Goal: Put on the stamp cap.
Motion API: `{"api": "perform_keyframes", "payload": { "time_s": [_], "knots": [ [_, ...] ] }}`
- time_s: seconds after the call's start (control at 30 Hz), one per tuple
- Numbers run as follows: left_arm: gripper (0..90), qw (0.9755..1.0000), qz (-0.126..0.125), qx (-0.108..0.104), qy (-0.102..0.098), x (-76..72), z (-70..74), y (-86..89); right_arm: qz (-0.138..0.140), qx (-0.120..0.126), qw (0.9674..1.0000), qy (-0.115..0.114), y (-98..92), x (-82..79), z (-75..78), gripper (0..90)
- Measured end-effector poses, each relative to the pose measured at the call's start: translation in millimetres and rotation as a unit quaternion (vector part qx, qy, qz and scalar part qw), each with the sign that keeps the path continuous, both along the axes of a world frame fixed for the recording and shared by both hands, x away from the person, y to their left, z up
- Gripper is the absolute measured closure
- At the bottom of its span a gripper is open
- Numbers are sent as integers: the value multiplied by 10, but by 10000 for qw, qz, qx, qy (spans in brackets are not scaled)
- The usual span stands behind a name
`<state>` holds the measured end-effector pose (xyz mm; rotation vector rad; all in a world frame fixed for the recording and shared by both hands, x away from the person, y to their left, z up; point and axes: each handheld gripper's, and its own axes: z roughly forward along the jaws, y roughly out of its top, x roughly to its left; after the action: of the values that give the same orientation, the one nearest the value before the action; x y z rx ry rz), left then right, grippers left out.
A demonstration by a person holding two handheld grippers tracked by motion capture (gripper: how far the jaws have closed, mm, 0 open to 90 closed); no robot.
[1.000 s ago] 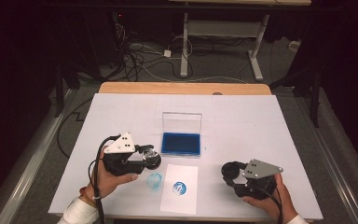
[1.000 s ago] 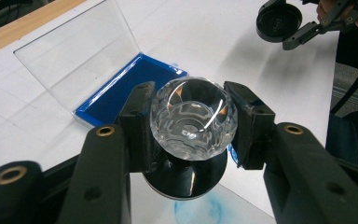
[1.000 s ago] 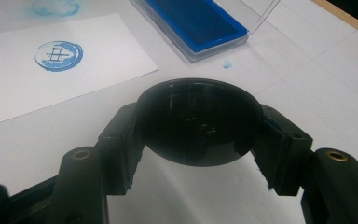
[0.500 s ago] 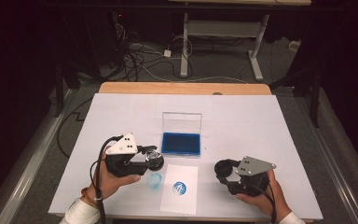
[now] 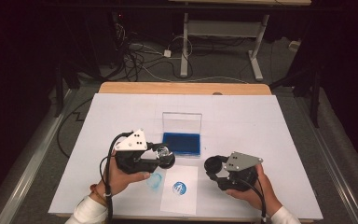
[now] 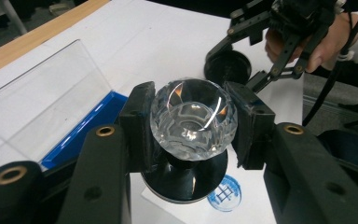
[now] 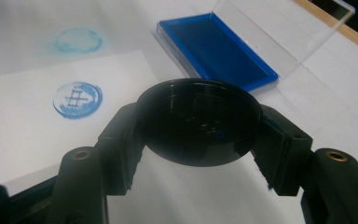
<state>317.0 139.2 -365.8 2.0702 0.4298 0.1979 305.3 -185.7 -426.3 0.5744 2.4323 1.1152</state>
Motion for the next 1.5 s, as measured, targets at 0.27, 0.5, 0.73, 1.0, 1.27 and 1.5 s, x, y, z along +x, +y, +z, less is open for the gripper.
{"api": "perform_keyframes", "payload": {
  "time_s": [0.27, 0.5, 0.73, 1.0, 1.27, 1.5],
  "knots": [
    [545, 10000, -57, -41, -5, 21, 6, -47, 157, 23, 9999, -22, 168, 27, 26, 389],
    [545, 10000, -65, -41, -5, 31, 14, -50, 237, 52, 9997, -31, 258, 55, 38, 389],
    [545, 10000, -52, -42, -9, 38, 15, -52, 276, 72, 9996, 0, 344, 97, 42, 388],
    [545, 9999, -30, -92, -39, 42, 33, -25, 383, 59, 9992, 8, 475, 142, 39, 389],
    [545, 9999, -59, -137, -40, 55, 42, -54, 471, 103, 9988, 43, 623, 201, 22, 389],
    [545, 9996, -132, -247, 0, 78, 30, -105, 557, 143, 9983, 82, 761, 217, -12, 388]
  ]
}}
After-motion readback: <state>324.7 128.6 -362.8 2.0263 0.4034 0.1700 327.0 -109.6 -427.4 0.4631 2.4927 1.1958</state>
